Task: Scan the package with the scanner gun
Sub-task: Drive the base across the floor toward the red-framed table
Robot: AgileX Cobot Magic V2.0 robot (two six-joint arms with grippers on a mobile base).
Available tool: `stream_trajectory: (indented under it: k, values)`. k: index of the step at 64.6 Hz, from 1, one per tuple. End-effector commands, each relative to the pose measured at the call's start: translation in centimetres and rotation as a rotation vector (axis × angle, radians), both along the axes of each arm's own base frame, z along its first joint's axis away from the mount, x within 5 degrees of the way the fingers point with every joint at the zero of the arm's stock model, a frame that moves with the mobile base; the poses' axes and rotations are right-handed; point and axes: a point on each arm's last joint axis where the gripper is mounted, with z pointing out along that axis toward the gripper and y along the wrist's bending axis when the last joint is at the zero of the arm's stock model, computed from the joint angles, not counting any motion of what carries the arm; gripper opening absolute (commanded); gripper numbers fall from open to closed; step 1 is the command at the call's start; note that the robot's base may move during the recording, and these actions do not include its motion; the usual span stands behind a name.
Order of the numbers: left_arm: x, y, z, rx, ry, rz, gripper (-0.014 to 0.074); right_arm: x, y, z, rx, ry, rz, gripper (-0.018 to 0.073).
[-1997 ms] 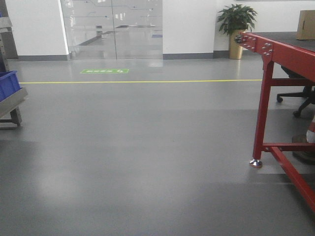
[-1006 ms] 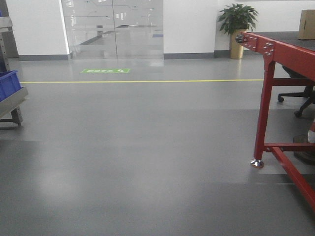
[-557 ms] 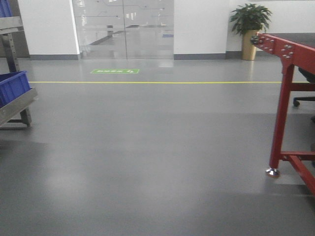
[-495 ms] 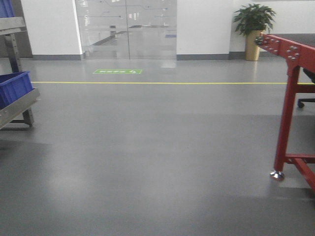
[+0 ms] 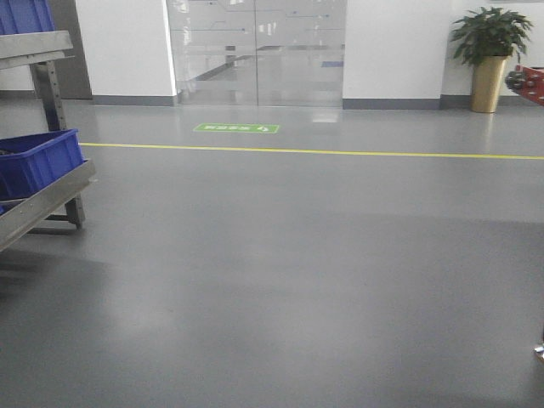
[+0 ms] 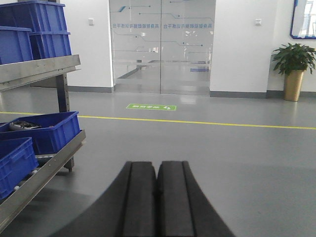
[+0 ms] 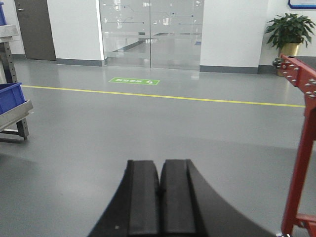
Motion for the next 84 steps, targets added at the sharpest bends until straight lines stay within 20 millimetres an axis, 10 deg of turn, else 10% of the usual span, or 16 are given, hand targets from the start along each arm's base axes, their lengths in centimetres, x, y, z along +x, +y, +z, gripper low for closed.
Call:
stream_trajectory:
  k: [1,84]
  values:
    - [-0.07,-0.01,0.30,-0.002,-0.029,-0.001,-0.0111,-0.02,-0.03,0.16,-0.006,-0.017,-0.004,-0.0158]
    - [-0.07,-0.02,0.30,-0.002,-0.029,-0.003,-0.0111,-0.02,-0.03,0.16,-0.006,-0.017,-0.004,-0.0158]
